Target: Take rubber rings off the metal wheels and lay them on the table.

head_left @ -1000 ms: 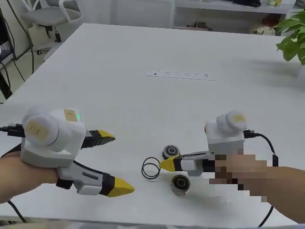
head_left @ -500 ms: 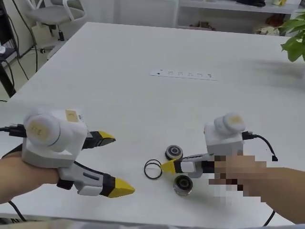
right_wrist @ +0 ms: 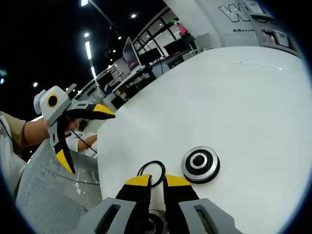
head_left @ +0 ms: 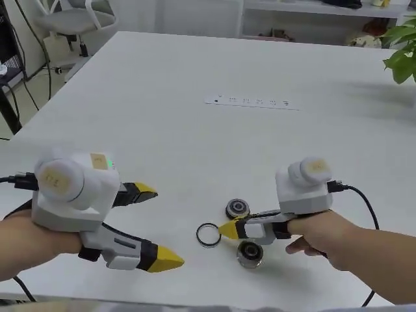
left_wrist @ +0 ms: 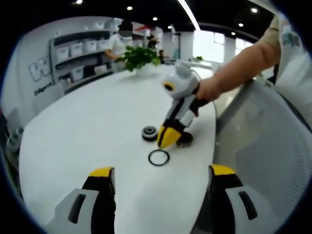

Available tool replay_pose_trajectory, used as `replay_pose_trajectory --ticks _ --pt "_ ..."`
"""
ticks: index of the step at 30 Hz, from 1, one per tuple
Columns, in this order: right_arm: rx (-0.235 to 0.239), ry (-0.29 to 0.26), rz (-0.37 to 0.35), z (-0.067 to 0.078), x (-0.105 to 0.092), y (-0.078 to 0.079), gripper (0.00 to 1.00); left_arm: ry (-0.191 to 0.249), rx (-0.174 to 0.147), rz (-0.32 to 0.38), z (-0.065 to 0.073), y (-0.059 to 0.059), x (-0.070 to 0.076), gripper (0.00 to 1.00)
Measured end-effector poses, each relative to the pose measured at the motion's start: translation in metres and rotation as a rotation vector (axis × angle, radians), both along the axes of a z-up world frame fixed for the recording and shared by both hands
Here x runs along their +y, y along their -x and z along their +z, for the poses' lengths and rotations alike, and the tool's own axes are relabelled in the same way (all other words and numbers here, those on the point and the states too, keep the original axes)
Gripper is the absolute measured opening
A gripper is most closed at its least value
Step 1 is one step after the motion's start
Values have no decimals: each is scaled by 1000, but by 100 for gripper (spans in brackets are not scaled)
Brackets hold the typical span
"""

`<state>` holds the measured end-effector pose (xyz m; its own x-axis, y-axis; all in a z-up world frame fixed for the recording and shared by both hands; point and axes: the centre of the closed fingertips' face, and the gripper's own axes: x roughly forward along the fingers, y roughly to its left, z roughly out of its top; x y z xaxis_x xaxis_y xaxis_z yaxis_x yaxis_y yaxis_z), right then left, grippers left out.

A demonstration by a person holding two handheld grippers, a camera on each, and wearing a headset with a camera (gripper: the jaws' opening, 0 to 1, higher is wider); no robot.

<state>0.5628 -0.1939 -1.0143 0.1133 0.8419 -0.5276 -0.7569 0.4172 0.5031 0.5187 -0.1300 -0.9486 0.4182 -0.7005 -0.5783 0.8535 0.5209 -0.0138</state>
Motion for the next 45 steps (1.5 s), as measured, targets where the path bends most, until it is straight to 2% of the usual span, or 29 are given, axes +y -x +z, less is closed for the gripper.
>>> replay_pose_trajectory --ticks 7,15,28,39,45 --pt "-16 -18 3 8 -3 0 10 -1 5 -4 0 -1 -1 78" --pt "-56 -53 -5 26 -7 -3 15 -3 6 -9 2 -4 -3 77" --pt "-130 -54 -1 42 -24 -10 22 -4 2 -10 4 -16 -9 76" --pt "-169 -44 -11 47 -39 -20 33 -13 8 0 0 -28 -10 76" --pt "-196 -36 -5 48 -43 -23 46 -18 11 2 -2 -36 -11 76"
